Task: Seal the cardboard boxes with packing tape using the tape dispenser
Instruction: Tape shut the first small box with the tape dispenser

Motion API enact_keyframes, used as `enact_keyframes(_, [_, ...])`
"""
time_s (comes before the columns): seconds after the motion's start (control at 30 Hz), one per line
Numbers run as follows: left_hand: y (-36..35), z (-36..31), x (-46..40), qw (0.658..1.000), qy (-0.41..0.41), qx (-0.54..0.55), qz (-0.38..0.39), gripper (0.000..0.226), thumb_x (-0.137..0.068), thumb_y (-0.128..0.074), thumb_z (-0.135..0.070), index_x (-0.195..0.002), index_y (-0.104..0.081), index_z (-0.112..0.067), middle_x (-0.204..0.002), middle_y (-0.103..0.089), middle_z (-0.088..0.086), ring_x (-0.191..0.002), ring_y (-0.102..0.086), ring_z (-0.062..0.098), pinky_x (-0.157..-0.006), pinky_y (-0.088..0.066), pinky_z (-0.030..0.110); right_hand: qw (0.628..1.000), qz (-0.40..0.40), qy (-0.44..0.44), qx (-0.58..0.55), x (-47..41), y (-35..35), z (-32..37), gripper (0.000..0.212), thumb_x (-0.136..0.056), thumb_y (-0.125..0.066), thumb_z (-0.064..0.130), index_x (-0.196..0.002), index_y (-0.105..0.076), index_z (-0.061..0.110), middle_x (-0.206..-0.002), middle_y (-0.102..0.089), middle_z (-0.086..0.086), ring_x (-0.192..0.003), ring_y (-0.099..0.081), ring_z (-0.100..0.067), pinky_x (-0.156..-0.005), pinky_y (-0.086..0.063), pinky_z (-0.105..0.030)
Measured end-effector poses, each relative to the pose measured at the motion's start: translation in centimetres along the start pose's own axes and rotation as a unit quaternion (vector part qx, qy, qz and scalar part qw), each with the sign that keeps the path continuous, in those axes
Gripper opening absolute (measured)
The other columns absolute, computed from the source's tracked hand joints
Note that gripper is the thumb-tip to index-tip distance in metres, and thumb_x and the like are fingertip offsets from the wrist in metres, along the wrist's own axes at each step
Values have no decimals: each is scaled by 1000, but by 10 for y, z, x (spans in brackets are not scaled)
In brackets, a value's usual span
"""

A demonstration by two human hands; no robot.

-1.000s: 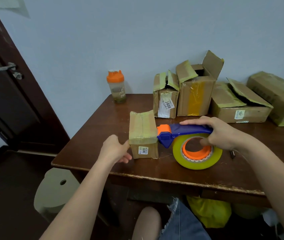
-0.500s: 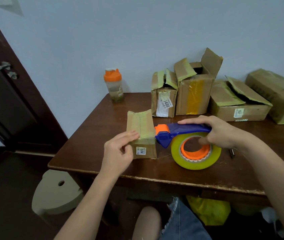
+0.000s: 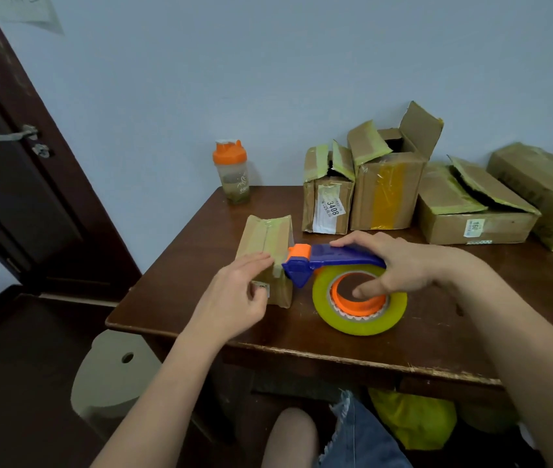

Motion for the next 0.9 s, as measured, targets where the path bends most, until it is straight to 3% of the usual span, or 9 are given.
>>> enact_keyframes(0.1, [0, 4, -1, 1000, 11, 0, 0, 50, -87, -58, -7, -135, -58, -22, -141, -54, -7, -132, -47, 8, -104, -34, 19, 998, -30, -11, 54, -2, 6, 12, 70, -78, -75, 44, -131, -29, 50, -122, -36, 1, -115, -32, -25, -100, -36, -43])
enact_keyframes(0.23, [-5, 4, 0, 1000, 2, 0, 23, 57, -86, -57, -4, -139, -53, -24, -145, -48, -9, -133, -41, 6, -107, -39, 24, 998, -47, 31, 9, -7, 1, 31, 59, -79, -76, 28, -119, -34, 38, -121, -47, -1, -98, -54, -22, -85, -51, -40])
enact_keyframes(0.43, [-14, 7, 0, 999, 0, 22, 24, 70, -81, -58, 4, -143, -47, -26, -145, -44, -10, -130, -30, -5, -100, -17, 1, 996, -15, 32, 80, -11, -5, 37, 88, -79, -71, 14, -141, -22, 52, -122, -49, 1, -97, -57, -21, -83, -56, -40])
enact_keyframes(0.57, [-18, 8, 1, 1000, 2, 19, 13, 70, -80, -61, 0, -143, -46, -27, -146, -44, -9, -134, -33, 4, -111, -32, 23, 995, -9, 30, 96, -9, -1, 34, 93, -78, -68, 11, -141, -20, 59, -119, -50, 2, -90, -58, -21, -76, -57, -38])
enact_keyframes(0.67, [-19, 6, 1, 1000, 1, -5, 3, 67, -82, -63, -6, -143, -46, -27, -146, -44, -9, -133, -34, 5, -105, -35, 25, 995, -1, 26, 93, -3, 6, 28, 97, -77, -64, 4, -139, -19, 64, -104, -52, 4, -77, -58, -20, -59, -50, -31])
enact_keyframes(0.73, [-18, 3, 0, 1000, -5, -18, -6, 62, -83, -64, -11, -141, -48, -27, -144, -46, -9, -132, -36, 5, -103, -37, 23, 995, -9, 28, 94, 1, 16, 27, 97, -77, -64, 4, -137, -21, 66, -99, -54, 3, -73, -59, -22, -56, -49, -30])
enact_keyframes(0.9, [-17, 3, 0, 999, 13, -33, -19, 51, -88, -66, -28, -137, -52, -28, -142, -48, -9, -130, -41, 7, -103, -43, 28, 991, 9, 28, 128, 18, 21, 19, 91, -81, -64, 9, -140, -23, 64, -95, -50, 11, -80, -58, -18, -72, -55, -38])
Point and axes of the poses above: each hand's wrist, its own x-axis away from the middle knuckle, its own y-axis out of the back of the hand, z = x × y, the point moved 9 cm from there along -x, towards the middle knuckle
